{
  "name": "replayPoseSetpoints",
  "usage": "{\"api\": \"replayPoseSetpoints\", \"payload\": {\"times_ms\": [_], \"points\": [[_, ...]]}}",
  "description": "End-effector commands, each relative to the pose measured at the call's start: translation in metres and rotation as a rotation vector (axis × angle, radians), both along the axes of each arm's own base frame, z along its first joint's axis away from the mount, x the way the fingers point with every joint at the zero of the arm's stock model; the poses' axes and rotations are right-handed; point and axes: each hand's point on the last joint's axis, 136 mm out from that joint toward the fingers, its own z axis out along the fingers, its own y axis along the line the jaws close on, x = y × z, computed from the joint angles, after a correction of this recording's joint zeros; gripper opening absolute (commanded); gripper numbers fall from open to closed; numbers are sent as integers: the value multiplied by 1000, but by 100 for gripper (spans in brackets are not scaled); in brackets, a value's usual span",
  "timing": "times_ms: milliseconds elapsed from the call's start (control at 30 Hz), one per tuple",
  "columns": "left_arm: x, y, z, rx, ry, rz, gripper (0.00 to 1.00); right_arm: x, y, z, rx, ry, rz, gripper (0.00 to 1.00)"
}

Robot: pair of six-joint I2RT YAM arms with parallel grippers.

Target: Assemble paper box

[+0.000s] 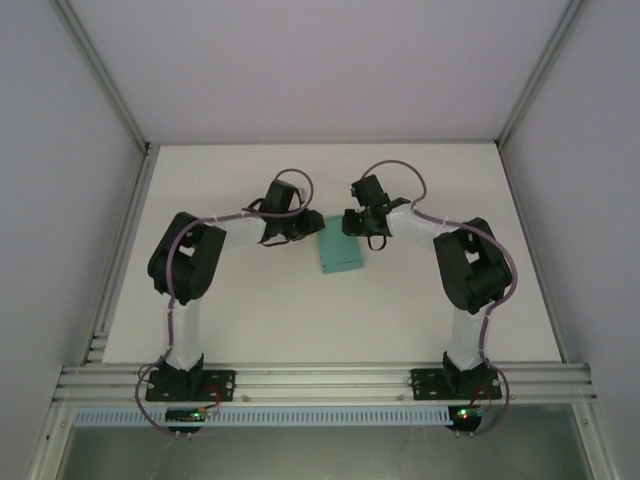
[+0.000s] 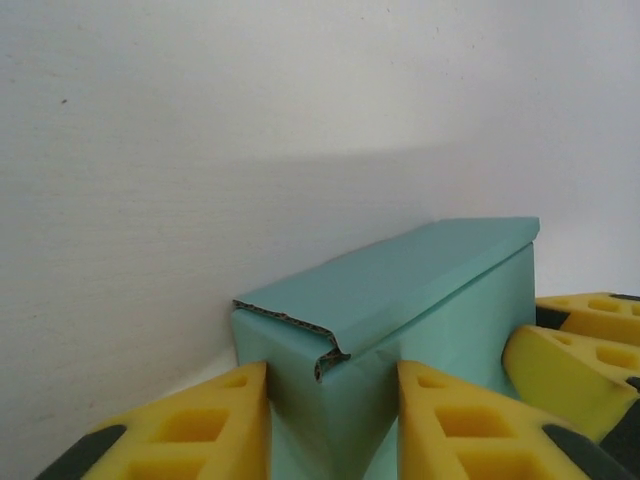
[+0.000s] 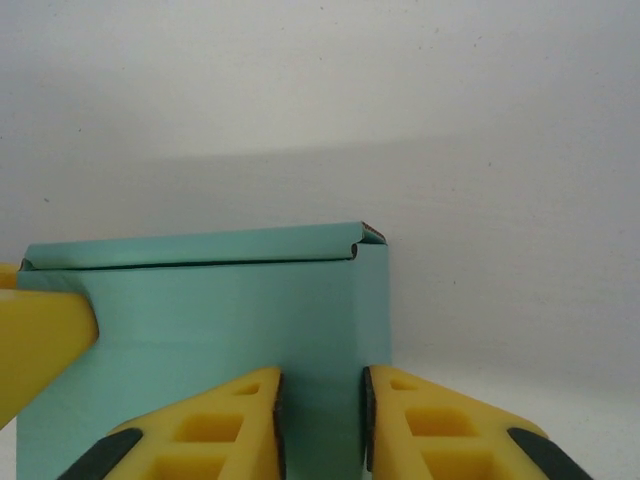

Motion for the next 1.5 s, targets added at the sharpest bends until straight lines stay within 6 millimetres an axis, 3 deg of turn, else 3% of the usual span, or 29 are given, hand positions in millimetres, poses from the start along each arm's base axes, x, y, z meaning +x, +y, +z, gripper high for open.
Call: {"api": "replayPoseSetpoints", "payload": {"times_ms": [0,100,300,367,433,467,500,567,600,700,767,900,1000,1033,1167,1233,1333,1367,1467], "points": [[-24,12,-16,98,57,-20,39,-57,-33,-63,-174,242,36,30],[-23,13,-2,103,21,-28,51,-55,-34,-52,-178,220,36,34],[-19,19,29,143,-69,-47,69,-25,-21,0,-150,86,55,45],[-18,22,43,146,-105,-55,79,-17,-20,17,-147,41,59,48],[-18,26,62,153,-157,-58,100,-10,-18,39,-123,-7,66,56],[-18,29,73,167,-187,-54,100,-8,-17,51,-105,-36,73,62],[-17,37,84,194,-225,-40,100,-5,-17,65,-91,-74,72,75],[-15,56,107,272,-311,-4,100,-4,-23,90,-74,-146,69,88],[-13,73,118,338,-360,38,100,-4,-31,104,-71,-184,54,99],[-7,138,137,512,-439,206,100,-11,-67,127,-103,-269,-11,99],[-6,189,136,594,-446,331,99,-19,-101,127,-144,-306,-75,99],[-13,293,105,777,-463,574,100,-39,-175,102,-225,-366,-219,99],[-23,340,80,844,-481,660,99,-50,-222,84,-268,-431,-340,99],[-25,350,80,843,-469,692,99,-50,-232,80,-273,-471,-367,99],[-23,365,88,921,-650,710,99,-45,-256,66,-277,-667,-404,99],[-23,369,70,949,-654,706,99,-43,-259,58,-211,-747,-437,99],[-10,350,58,897,-750,608,100,-32,-251,38,-194,-784,-384,99],[-10,349,50,881,-693,585,99,-24,-245,37,-202,-786,-348,99],[-14,353,53,816,-718,602,99,-16,-237,28,-219,-673,-299,99]]}}
